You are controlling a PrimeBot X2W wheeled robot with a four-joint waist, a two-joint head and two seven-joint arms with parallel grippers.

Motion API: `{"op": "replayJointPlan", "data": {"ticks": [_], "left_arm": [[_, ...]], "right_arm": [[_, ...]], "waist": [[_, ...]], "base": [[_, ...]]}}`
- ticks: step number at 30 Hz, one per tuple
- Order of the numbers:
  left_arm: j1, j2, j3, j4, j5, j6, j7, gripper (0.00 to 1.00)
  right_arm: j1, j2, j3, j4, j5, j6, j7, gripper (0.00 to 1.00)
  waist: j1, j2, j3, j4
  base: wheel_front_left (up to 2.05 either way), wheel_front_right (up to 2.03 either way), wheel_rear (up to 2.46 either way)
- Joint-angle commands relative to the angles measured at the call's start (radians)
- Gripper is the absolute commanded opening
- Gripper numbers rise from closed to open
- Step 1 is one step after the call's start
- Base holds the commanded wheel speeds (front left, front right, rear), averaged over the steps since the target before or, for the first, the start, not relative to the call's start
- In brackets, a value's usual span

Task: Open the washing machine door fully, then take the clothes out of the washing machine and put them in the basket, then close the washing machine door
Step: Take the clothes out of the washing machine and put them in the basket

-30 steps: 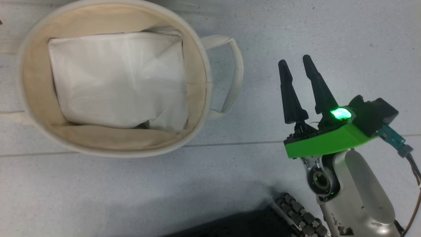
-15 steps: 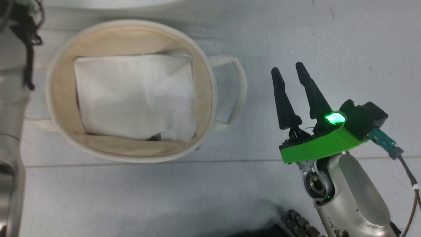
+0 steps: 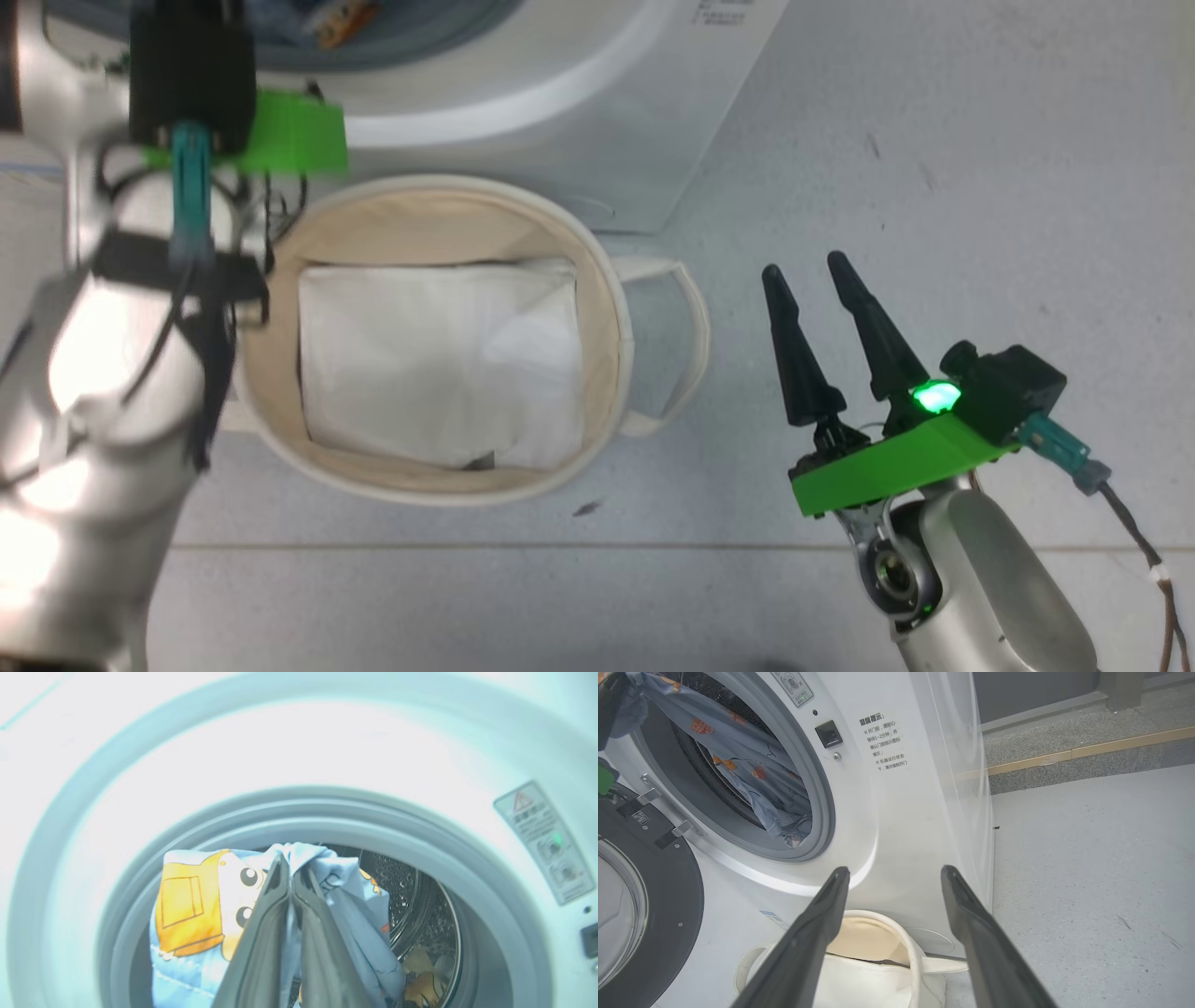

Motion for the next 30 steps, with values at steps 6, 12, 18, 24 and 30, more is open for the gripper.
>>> {"op": "replayJointPlan", "data": {"ticks": [6,12,18,24,30], "left_arm": [[0.126,0.069,0.028,-0.273,-0.039,0.047,-0.004,0.00],[0.260,0.085,0.026,-0.485,-0.059,0.090,-0.004,0.00],[0.362,0.093,0.016,-0.582,-0.067,0.117,-0.004,0.00],[0.439,0.087,-0.003,-0.567,-0.089,0.124,-0.004,0.00],[0.513,0.073,-0.023,-0.521,-0.105,0.123,-0.004,0.00]], "right_arm": [[0.048,0.003,0.018,-0.010,-0.013,0.001,-0.012,1.00],[0.075,0.003,0.012,0.006,-0.018,0.001,-0.012,1.00],[0.103,0.003,0.007,0.021,-0.025,0.001,-0.012,1.00],[0.117,0.003,0.013,0.025,-0.022,0.001,-0.012,1.00],[0.123,0.003,0.017,0.028,-0.025,0.001,-0.012,1.00]], "waist": [[0.0000,-0.0001,-0.097,0.013],[0.0000,-0.0001,-0.171,0.018],[0.0000,-0.0001,-0.227,0.030],[0.0000,-0.0001,-0.252,0.038],[0.0000,-0.0001,-0.258,0.043]], "base": [[0.00,0.00,0.00],[0.00,0.00,0.00],[0.00,0.00,0.00],[0.00,0.00,0.00],[0.00,0.00,0.00]]}}
